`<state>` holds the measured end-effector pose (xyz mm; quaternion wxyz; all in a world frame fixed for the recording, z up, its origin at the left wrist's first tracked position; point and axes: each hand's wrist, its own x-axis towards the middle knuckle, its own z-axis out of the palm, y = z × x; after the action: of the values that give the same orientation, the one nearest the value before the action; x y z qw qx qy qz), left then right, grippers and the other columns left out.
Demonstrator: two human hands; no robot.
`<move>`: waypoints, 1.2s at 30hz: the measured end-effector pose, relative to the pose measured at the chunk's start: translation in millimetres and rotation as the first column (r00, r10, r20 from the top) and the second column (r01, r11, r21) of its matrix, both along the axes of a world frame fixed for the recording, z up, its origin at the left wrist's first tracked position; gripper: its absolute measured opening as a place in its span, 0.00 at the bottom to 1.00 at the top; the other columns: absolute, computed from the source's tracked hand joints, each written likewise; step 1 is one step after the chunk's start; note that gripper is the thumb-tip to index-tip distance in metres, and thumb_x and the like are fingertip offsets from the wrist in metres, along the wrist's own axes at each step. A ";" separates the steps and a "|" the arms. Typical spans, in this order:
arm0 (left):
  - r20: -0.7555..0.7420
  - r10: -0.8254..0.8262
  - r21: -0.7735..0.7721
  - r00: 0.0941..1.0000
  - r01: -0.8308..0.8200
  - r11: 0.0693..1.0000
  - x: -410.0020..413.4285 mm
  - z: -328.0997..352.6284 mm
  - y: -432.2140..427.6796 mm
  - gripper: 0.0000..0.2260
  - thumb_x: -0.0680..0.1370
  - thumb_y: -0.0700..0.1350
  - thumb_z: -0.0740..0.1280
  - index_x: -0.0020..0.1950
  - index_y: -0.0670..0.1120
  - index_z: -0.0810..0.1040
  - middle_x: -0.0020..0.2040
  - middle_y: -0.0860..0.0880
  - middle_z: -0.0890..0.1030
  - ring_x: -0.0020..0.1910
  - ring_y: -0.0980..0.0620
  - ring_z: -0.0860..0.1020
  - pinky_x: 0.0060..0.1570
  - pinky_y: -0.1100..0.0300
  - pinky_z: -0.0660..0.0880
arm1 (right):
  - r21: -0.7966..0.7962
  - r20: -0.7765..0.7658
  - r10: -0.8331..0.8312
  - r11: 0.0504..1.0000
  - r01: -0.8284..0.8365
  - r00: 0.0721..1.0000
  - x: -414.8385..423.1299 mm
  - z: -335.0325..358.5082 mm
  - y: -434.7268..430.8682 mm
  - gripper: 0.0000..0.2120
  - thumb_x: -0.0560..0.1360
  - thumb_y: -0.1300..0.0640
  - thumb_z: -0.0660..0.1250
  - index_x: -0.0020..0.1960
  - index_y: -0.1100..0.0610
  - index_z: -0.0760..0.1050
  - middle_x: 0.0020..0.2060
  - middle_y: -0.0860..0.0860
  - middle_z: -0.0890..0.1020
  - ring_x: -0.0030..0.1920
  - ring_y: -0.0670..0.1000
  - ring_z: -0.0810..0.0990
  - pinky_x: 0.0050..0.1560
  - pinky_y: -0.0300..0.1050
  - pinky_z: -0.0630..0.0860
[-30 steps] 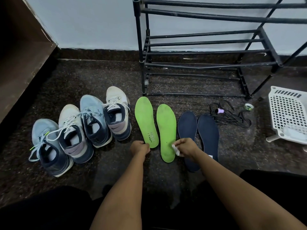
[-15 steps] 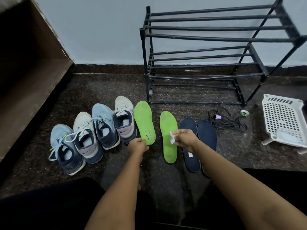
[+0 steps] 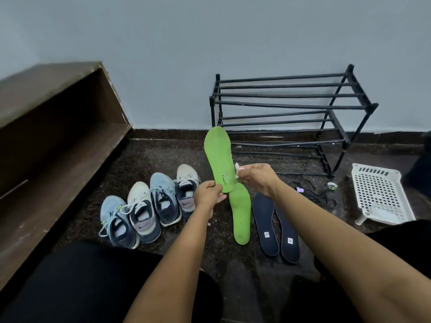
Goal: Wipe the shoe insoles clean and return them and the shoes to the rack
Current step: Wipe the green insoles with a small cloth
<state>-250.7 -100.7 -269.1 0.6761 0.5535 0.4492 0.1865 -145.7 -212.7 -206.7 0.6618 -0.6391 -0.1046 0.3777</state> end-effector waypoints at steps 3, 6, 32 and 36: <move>0.068 -0.032 0.020 0.997 0.031 0.999 3.3 34.7 -4.3 0.08 0.78 0.34 0.65 0.56 0.37 0.77 0.46 0.47 0.81 0.38 0.55 0.79 0.38 0.65 0.81 | 0.013 0.099 0.013 1.000 -0.014 0.995 -0.2 23.9 -5.8 0.04 0.72 0.72 0.66 0.41 0.65 0.77 0.36 0.59 0.82 0.36 0.54 0.81 0.40 0.43 0.82; 0.132 -0.055 0.052 0.990 0.049 0.997 3.5 68.1 -11.4 0.09 0.78 0.34 0.65 0.57 0.38 0.76 0.49 0.44 0.81 0.39 0.55 0.79 0.38 0.66 0.80 | -0.022 0.232 0.006 1.000 0.000 0.973 -0.2 47.6 -10.9 0.03 0.73 0.68 0.69 0.42 0.61 0.79 0.41 0.56 0.83 0.41 0.52 0.81 0.46 0.44 0.80; 0.634 -0.098 -0.246 0.767 0.320 0.915 -15.0 211.8 -29.6 0.36 0.79 0.69 0.45 0.57 0.41 0.78 0.48 0.40 0.80 0.43 0.45 0.81 0.49 0.51 0.77 | -0.214 0.800 0.227 0.973 -0.090 0.556 -45.4 146.1 -24.1 0.05 0.74 0.61 0.68 0.42 0.52 0.77 0.40 0.49 0.76 0.34 0.38 0.68 0.32 0.33 0.62; 0.595 -0.071 -0.300 0.801 0.304 0.904 -6.0 214.5 -29.0 0.39 0.78 0.70 0.43 0.55 0.39 0.78 0.48 0.39 0.80 0.43 0.44 0.80 0.48 0.51 0.76 | -0.275 0.818 0.286 0.956 -0.098 0.499 -41.9 148.8 -21.9 0.05 0.74 0.61 0.66 0.44 0.52 0.77 0.41 0.51 0.78 0.37 0.45 0.73 0.35 0.38 0.68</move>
<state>-256.7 -129.6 -54.6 0.8886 0.3722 0.1952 0.1834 -187.6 -234.7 -57.9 0.4145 -0.7861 -0.4480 0.0972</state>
